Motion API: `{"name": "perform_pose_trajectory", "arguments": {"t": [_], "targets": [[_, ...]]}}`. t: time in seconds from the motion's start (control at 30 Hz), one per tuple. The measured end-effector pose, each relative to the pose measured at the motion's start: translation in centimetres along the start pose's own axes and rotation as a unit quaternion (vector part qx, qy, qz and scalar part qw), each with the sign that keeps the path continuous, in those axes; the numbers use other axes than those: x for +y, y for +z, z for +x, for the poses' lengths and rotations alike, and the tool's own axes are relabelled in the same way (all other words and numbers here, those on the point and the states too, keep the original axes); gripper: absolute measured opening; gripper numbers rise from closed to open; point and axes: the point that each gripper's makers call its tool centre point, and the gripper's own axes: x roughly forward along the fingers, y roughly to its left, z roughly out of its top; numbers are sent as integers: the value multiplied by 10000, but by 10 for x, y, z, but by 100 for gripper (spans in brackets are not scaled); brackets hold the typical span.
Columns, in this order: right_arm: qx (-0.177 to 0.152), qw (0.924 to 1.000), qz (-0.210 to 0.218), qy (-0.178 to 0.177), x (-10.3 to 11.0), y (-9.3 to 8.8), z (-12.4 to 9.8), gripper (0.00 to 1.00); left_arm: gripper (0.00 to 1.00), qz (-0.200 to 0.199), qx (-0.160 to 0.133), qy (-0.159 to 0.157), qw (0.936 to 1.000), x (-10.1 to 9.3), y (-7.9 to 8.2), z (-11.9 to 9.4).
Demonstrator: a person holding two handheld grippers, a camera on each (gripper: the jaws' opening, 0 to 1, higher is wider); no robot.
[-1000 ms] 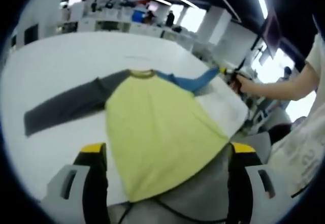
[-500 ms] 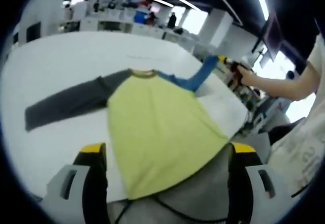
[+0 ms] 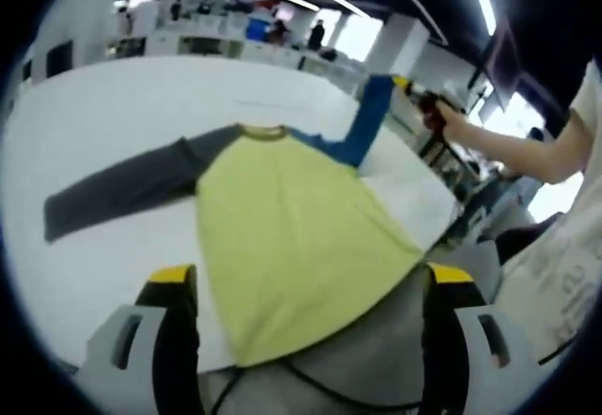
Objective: Fold the garment on the visible template until the final outline fits inside the template.
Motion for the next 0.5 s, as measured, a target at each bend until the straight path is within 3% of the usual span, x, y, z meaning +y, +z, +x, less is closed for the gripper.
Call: {"name": "perform_pose_trajectory", "arguments": {"t": [0.2, 0.5], "targets": [[99, 9986, -152, 490, 44, -4, 9, 1, 95, -51, 19, 13, 10000, 3, -5, -2], [323, 9926, -225, 1146, 80, -31, 33, 1, 95, -145, 25, 66, 9999, 7, -13, -7]]}}
